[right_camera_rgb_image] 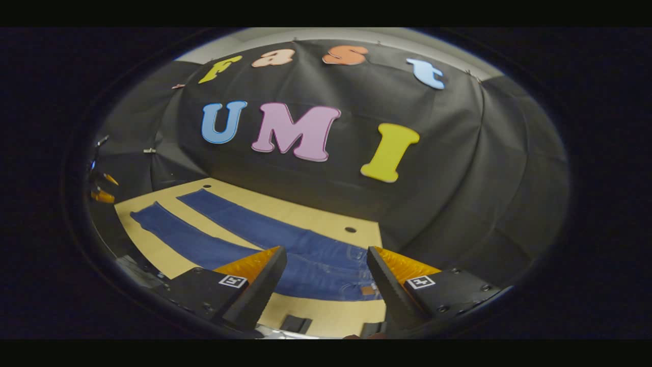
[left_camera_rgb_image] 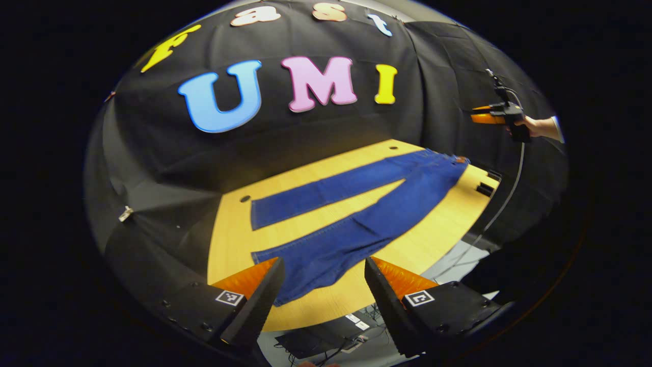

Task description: Grasp the waist and the cuffs of the jeans and fold them to make the two legs overlap; first hold the waist and fold one-third of the jeans toward the cuffs, then hold the cuffs and fold the remaining one-third in the same direction to finish folding.

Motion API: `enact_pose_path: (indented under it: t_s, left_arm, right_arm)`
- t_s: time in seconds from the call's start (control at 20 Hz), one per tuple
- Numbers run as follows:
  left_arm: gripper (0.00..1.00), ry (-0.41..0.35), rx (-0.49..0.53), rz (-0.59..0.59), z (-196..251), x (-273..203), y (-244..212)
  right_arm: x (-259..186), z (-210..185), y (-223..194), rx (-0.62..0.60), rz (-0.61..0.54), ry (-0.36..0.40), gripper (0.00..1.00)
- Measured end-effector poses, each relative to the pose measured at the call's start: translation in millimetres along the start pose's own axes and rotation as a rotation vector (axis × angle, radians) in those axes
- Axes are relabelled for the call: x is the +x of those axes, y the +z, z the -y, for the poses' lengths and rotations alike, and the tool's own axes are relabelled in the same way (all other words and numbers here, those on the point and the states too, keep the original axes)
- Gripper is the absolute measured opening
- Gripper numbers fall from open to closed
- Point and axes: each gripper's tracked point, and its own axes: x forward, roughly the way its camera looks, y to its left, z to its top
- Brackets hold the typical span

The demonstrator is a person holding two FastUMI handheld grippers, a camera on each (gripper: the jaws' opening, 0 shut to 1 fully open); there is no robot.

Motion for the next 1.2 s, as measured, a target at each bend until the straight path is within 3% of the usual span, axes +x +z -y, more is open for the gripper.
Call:
enact_pose_path:
  t_s: [0.15, 0.25, 0.4, 0.6, 0.95, 1.05, 1.1, 1.2]
  left_arm:
    - [0.98, -0.113, 0.079, -0.144, -8.3, 32.2, -29.8]
    - [0.98, -0.152, 0.129, -0.224, -21.6, 50.9, -43.6]
    - [0.98, -0.219, 0.116, -0.331, -31.5, 80.7, -58.2]
    - [0.99, -0.261, 0.161, -0.496, -50.0, 116.7, -82.9]
    - [0.99, -0.381, 0.219, -0.74, -55.7, 135.0, -114.8]
    - [0.99, -0.408, 0.232, -0.799, -56.1, 133.6, -121.1]
    - [0.99, -0.403, 0.252, -0.824, -57.5, 134.5, -121.9]
    - [0.96, -0.43, 0.267, -0.852, -57.7, 139.9, -120.6]
  right_arm:
    - [38.5, 26.9, -43.3, -0.008, -0.131, 0.009, 0.95]
    - [57.1, 29.1, -71.7, -0.077, -0.231, 0.086, 0.95]
    - [78.7, 29.2, -122.9, -0.151, -0.406, 0.203, 0.97]
    - [103.8, 28.0, -199.0, -0.336, -0.645, 0.371, 0.98]
    - [135.3, 15.3, -262.4, -0.431, -0.933, 0.624, 0.98]
    - [135.5, 14.7, -275.2, -0.456, -0.984, 0.671, 0.99]
    - [139.0, 16.5, -274.9, -0.478, -0.989, 0.676, 0.94]
    - [139.0, 16.5, -274.8, -0.448, -1.017, 0.673, 0.97]
